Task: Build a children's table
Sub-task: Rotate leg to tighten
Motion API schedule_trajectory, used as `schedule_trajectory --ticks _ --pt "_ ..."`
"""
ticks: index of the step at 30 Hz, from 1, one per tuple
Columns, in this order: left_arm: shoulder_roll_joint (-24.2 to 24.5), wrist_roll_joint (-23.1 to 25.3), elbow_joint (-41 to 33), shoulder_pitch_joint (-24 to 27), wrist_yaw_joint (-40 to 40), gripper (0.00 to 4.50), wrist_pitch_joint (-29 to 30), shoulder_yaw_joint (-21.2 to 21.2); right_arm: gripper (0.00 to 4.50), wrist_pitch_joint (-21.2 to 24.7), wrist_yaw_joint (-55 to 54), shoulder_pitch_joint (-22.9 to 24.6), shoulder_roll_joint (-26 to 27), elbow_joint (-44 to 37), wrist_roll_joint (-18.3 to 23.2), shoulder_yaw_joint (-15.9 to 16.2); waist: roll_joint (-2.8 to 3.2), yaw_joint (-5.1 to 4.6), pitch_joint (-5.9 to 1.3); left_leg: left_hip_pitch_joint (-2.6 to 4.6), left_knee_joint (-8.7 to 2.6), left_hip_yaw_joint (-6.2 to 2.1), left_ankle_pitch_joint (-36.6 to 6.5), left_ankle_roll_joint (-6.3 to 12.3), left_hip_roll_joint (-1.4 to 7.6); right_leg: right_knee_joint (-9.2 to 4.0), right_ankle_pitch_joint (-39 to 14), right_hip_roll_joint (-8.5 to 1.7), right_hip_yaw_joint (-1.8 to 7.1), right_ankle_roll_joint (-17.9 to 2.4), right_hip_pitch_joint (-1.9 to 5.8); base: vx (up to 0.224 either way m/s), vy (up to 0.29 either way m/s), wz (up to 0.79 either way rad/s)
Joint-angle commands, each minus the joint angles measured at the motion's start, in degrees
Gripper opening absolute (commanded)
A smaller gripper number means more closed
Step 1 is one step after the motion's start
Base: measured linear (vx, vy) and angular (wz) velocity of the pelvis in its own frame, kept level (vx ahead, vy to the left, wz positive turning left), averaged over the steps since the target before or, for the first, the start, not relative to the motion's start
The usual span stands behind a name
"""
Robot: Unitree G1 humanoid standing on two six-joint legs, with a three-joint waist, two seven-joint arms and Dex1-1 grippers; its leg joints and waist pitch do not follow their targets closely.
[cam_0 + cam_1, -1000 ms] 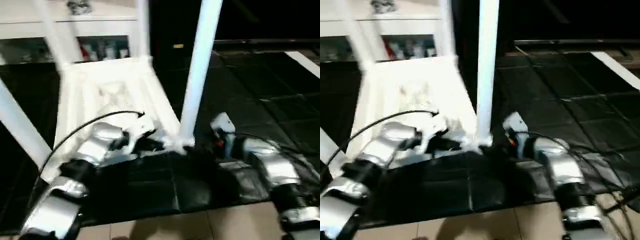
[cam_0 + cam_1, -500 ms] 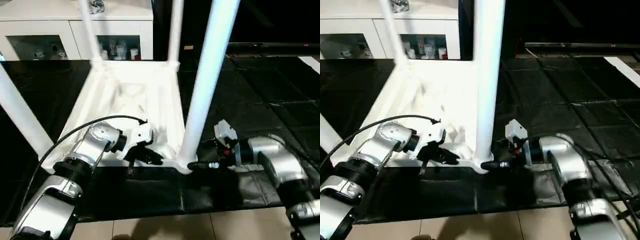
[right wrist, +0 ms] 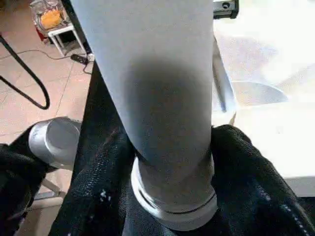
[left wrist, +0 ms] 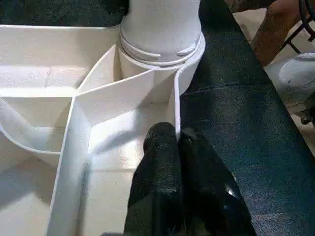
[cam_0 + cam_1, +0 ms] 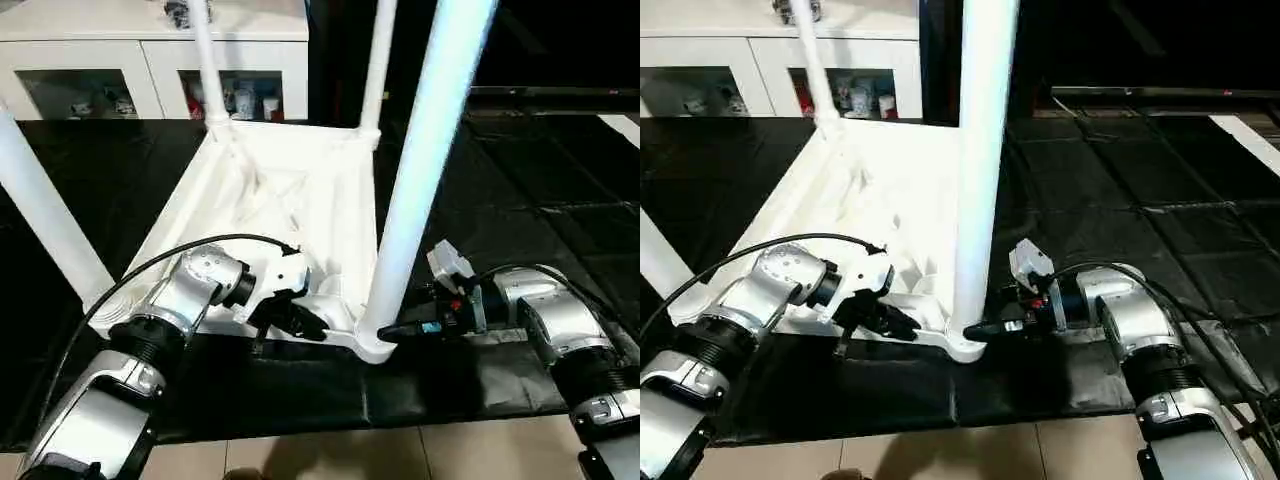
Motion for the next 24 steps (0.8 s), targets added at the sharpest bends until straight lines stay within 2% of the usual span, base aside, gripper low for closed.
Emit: schedule_trajectory --ticks 1,3,7,8,9,12,13,14,15,16,17,18,19,20,21,22,23,24 --pt "-0.5 0.8 -1.1 -0.2 -1.4 0.0 0.3 -1.7 2.1 0.9 2.8 0.4 0.0 -0.8 1.3 0.6 -0.73 -0.38 -4.12 -0.02 -3.68 0.69 -11.5 3.52 0.35 -3.9 -19.4 -2.67 2.4 -10.3 3.44 0.0 0.0 0.0" --pt "-0.7 0.5 -1.3 0.0 -1.2 0.0 1.1 -1.6 2.04 1.3 2.9 1.4 0.0 -1.8 1.7 0.8 -0.47 -0.33 -4.19 0.0 -3.68 0.65 -11.2 3.51 0.38 -3.77 -18.4 -2.65 2.42 -10.6 3.51 0.0 0.0 0.0" --pt "-1.5 -0.4 -1.8 0.4 0.7 0.0 3.5 -0.5 2.02 2.9 1.3 3.4 0.8 -4.3 3.1 0.1 -0.49 -0.21 -4.17 0.05 -3.66 0.7 -11.4 3.64 0.38 -3.77 -17.5 -2.58 2.43 -11.2 3.56 0.0 0.0 0.0" --pt "-2.0 -0.7 -1.8 0.4 2.0 0.0 4.6 0.1 2.02 3.6 0.4 4.2 1.3 -5.4 3.7 -0.4 -0.31 -0.19 -4.17 0.0 -3.67 0.67 -11.5 3.61 0.38 -3.74 -17.4 -2.59 2.44 -11.3 3.59 0.0 0.0 0.0" --pt "-2.6 -1.0 -1.7 0.3 3.4 0.0 5.6 0.7 2.01 4.3 -0.7 4.8 1.9 -6.3 4.2 -0.8 -0.44 -0.22 -4.16 -0.01 -3.7 0.7 -11.7 3.55 0.34 -3.87 -17.8 -2.53 2.38 -11.1 3.58 0.0 0.0 0.0" --pt "-4.1 -1.3 -1.5 0.1 7.3 0.0 7.7 2.0 2.0 5.5 -3.7 5.8 3.3 -7.7 4.9 -1.8 -0.36 -0.24 -4.03 0.1 -3.8 0.6 -13.0 3.06 0.25 -4.23 -20.9 -2.56 2.24 -10.1 3.54 0.0 0.0 0.0" --pt "-5.6 -1.2 -1.7 -0.1 11.2 0.0 9.3 3.0 2.0 7.1 -8.2 6.3 4.9 -8.1 4.9 -2.9 -0.73 -0.27 -3.88 0.17 -3.83 0.64 -13.7 2.78 0.21 -4.54 -23.0 -2.58 2.18 -9.3 3.4 0.0 0.0 0.0" --pt "-5.6 -1.2 -1.7 -0.1 11.2 0.0 9.3 3.0 2.0 7.1 -8.2 6.3 4.9 -8.1 4.9 -2.9 -0.65 -0.37 -3.66 0.17 -3.89 0.67 -14.1 2.57 0.17 -4.71 -24.3 -2.51 2.2 -8.8 3.3 0.0 0.0 0.0" --pt "-8.5 -1.1 -2.3 -0.5 18.4 0.0 12.6 5.0 2.0 7.4 -16.3 7.7 8.3 -9.3 4.9 -5.1 -0.68 -0.54 -3.7 0.28 -3.83 0.51 -15.0 2.16 0.0 -5.1 -27.6 -2.76 2.04 -7.5 3.26 0.0 0.0 0.0" --pt "-9.6 -1.3 -2.6 -0.7 21.0 0.0 14.3 5.8 2.0 8.0 -18.9 8.4 9.6 -10.1 5.2 -5.8 -0.67 -0.8 -3.45 0.26 -3.92 0.41 -15.2 1.53 -0.13 -5.56 -30.9 -2.78 1.87 -5.8 3.08 0.0 0.0 0.0" --pt "-9.7 -1.3 -2.6 -0.7 21.1 0.0 14.4 5.9 2.0 8.0 -19.0 8.4 9.7 -10.2 5.2 -5.8 -0.64 -0.91 -3.52 0.43 -3.83 0.33 -15.4 1.33 -0.23 -5.84 -32.4 -2.93 1.75 -5.2 3.0 0.0 0.0 0.0" --pt "-11.9 -2.2 -3.2 -0.9 25.4 0.0 17.1 7.7 2.0 8.3 -23.8 9.2 11.8 -10.5 4.1 -6.2 -0.89 -1.27 -3.56 -0.01 -3.82 0.15 -15.3 1.35 -0.61 -6.18 -34.7 -2.91 1.31 -3.6 3.42 0.0 0.0 0.0" --pt "-12.5 -2.4 -3.4 -0.9 26.6 0.0 17.8 8.1 2.0 8.3 -25.1 9.4 12.4 -10.6 3.8 -6.3 -0.68 -1.84 -3.44 -0.25 -3.94 0.12 -15.0 1.13 -0.61 -6.46 -35.0 -2.78 1.25 -2.8 3.35 0.0 0.0 0.0" --pt "-14.4 -2.6 -3.3 -1.3 30.9 0.0 19.1 9.5 2.0 8.4 -30.3 9.0 14.7 -9.2 2.3 -6.7 -0.58 -2.37 -3.6 -0.18 -3.83 0.01 -15.4 1.4 -0.75 -6.59 -35.0 -2.77 1.01 -2.6 3.33 0.0 0.0 0.0" --pt "-15.0 -2.7 -3.1 -1.5 32.5 0.0 19.6 10.0 2.0 8.4 -32.3 8.6 15.5 -8.4 1.6 -6.9 -0.22 -2.67 -3.63 -0.28 -3.87 0.01 -15.3 1.39 -0.72 -6.52 -34.2 -2.68 1.05 -2.8 3.32 0.0 0.0 0.0" --pt "-16.0 -2.7 -2.6 -1.9 34.9 0.0 20.2 10.8 2.0 7.8 -36.2 7.5 16.9 -6.3 0.4 -7.3 -0.53 -3.37 -3.66 -0.56 -3.9 -0.08 -15.2 1.46 -0.84 -6.52 -33.6 -2.58 0.79 -3.0 3.46 0.0 0.0 0.0" --pt "-16.9 -2.7 -1.9 -2.5 37.3 0.0 20.4 11.4 2.0 7.1 -40.1 6.0 18.3 -3.7 -0.7 -7.7 -0.48 -3.71 -3.62 -0.73 -3.95 -0.11 -15.3 1.55 -0.93 -6.57 -33.7 -2.51 0.66 -2.8 3.6 0.0 0.0 0.0" --pt "-17.7 -2.6 -1.2 -3.0 39.5 0.0 20.4 12.1 2.0 6.7 -44.0 4.3 19.6 -1.0 -1.5 -8.3 -0.32 -4.51 -3.72 -0.83 -3.86 -0.19 -15.3 1.72 -1.15 -6.71 -33.8 -2.44 0.48 -2.6 3.49 0.0 0.0 0.0"
